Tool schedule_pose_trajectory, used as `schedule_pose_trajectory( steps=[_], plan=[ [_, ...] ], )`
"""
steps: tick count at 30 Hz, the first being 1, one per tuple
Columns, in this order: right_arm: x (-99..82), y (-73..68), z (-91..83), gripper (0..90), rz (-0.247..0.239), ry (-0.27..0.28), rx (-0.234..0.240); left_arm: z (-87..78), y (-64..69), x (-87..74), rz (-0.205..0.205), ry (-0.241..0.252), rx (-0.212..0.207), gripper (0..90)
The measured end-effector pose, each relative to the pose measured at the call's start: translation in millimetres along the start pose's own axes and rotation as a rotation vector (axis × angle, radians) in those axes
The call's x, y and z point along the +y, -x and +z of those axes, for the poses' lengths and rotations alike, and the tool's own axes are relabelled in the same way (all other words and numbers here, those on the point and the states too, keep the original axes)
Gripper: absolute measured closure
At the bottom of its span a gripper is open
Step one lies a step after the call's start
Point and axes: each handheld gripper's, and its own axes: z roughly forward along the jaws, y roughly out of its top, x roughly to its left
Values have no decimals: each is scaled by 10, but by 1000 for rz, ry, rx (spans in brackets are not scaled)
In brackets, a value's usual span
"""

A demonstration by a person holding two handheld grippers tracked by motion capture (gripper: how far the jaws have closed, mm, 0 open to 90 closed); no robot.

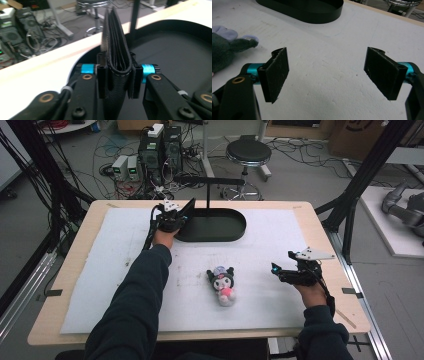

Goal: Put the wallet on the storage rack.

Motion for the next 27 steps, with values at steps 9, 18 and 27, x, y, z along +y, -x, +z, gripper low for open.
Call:
schedule_pose_trajectory(
  steps=[9,18,27],
  plan=[
    [12,-33,-27,204,-11,9,9,-130,112,34,-48,20,-68,607],
    [15,-45,-29,204,-14,10,11,-104,246,10,-30,15,-113,666],
    [15,-56,-17,204,-18,5,17,-15,243,-58,-70,-15,-103,591]
  ],
)
